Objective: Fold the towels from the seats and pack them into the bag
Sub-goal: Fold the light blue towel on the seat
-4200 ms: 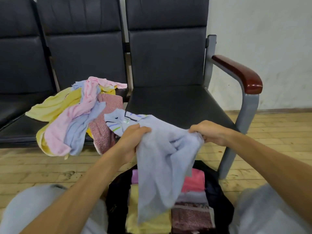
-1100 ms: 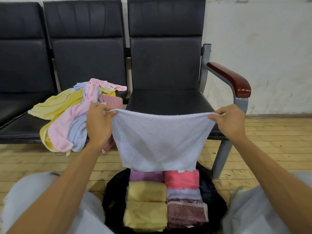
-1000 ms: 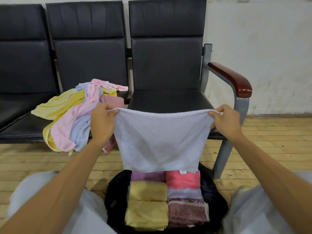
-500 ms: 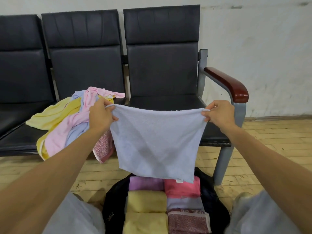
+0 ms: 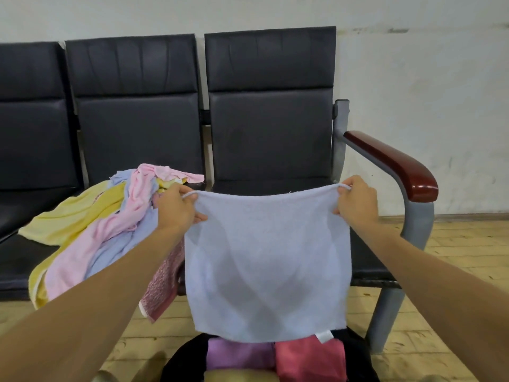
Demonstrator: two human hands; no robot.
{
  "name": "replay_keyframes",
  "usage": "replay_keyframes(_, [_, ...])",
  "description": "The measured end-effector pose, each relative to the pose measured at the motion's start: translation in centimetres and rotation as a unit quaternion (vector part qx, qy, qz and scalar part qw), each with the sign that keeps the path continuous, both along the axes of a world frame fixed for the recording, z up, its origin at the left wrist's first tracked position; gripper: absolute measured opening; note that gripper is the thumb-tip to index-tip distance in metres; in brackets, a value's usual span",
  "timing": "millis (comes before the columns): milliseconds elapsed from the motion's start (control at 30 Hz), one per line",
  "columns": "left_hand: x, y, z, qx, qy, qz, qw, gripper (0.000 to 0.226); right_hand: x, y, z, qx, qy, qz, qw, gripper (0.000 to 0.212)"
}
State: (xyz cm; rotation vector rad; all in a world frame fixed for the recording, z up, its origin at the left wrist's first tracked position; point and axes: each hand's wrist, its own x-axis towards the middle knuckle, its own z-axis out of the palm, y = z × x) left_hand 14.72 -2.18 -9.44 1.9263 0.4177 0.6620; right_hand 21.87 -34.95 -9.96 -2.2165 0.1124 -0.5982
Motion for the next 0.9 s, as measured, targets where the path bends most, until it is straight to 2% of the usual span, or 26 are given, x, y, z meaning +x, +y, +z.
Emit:
replay_keyframes(67, [1.7, -0.1, -0.1, -0.020, 0.000, -0.006, 1.000, 0.004, 1.7, 0.3, -0.4, -0.024, -0.002, -0.003, 1.000, 0.021])
replay_keyframes(133, [3.5, -0.2, -0.3, -0.051, -0.014, -0.015, 0.998, 0.017, 3.5, 0.4, -0.9, -0.035, -0.002, 0.001, 0.999, 0.023])
replay_keyframes(200, [5.0, -0.1, -0.6, -0.067, -0.031, -0.022, 0.997, 0.020, 5.1, 0.5, -1.2, -0.051, -0.007, 0.011, 0.999, 0.027])
replay_keyframes(300, [7.0, 0.0, -1.1, -0.008, -0.054, -0.016, 0.998, 0.005, 6.6, 0.6, -1.0, -0.007, -0.034, 0.032, 0.999, 0.027])
replay_keyframes(367, [7.3, -0.3, -1.2, 0.057, -0.048, -0.004, 0.997, 0.014, 6.8, 0.5, -0.9, 0.015, -0.056, 0.044, 0.997, 0.026])
replay_keyframes(467, [6.2, -1.0, -1.4, 0.088, -0.061, -0.015, 0.994, 0.011, 5.9, -0.3, -0.8, 0.004, -0.071, 0.059, 0.996, 0.025])
replay_keyframes(600, [2.7, -1.3, -2.2, 0.035, -0.070, -0.062, 0.995, 0.004, 2.8, -2.4, -1.3, -0.028, -0.053, 0.078, 0.995, 0.020])
replay_keyframes(667, [0.2, -1.4, -3.3, 0.003, -0.031, -0.107, 0.994, 0.002, 0.5, -3.6, -1.8, -0.054, -0.005, 0.133, 0.990, 0.015])
replay_keyframes(767, [-2.9, -1.6, -6.1, 0.032, 0.074, -0.156, 0.984, 0.011, -2.7, -4.9, -2.7, -0.194, 0.096, 0.225, 0.950, 0.019])
replay_keyframes(833, [-4.0, -1.8, -8.1, 0.120, 0.137, -0.191, 0.965, 0.012, -4.3, -5.1, -3.3, -0.312, 0.164, 0.268, 0.896, 0.024])
replay_keyframes(900, [-4.7, -2.1, -9.2, 0.217, 0.168, -0.229, 0.934, 0.016, -5.1, -4.9, -3.8, -0.365, 0.197, 0.280, 0.865, 0.036])
